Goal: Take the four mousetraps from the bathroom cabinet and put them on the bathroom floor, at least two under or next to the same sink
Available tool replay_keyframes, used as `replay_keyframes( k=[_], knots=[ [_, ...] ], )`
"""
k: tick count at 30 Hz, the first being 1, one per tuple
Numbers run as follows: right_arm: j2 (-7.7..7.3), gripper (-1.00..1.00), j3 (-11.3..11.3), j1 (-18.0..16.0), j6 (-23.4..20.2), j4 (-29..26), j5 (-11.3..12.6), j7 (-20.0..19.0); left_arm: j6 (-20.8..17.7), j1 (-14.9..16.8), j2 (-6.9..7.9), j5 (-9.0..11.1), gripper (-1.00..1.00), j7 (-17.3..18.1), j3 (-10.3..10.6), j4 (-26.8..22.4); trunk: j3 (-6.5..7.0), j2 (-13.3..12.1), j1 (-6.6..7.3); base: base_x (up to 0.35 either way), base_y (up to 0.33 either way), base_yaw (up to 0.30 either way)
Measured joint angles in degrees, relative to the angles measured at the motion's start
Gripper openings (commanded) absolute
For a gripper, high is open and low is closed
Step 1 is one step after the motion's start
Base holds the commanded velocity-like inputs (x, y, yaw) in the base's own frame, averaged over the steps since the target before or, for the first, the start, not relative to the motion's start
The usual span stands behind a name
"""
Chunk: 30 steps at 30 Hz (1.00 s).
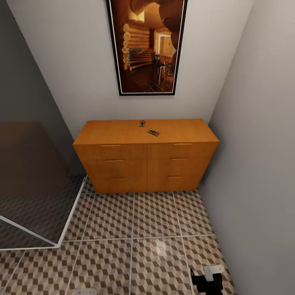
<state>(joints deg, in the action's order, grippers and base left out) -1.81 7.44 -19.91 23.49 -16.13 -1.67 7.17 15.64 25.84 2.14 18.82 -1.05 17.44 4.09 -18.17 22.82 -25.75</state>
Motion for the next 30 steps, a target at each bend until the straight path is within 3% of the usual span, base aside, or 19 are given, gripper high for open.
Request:
replay_keyframes(
  k=[30],
  knots=[
    [0.0,1.0,0.0,0.0,0.1,2.2,0.0,0.0,0.0,0.0,0.0,0.0,1.0,0.1,0.0,0.0,2.78,0.0,0.0,0.0,0.0,0.0]
  ],
)
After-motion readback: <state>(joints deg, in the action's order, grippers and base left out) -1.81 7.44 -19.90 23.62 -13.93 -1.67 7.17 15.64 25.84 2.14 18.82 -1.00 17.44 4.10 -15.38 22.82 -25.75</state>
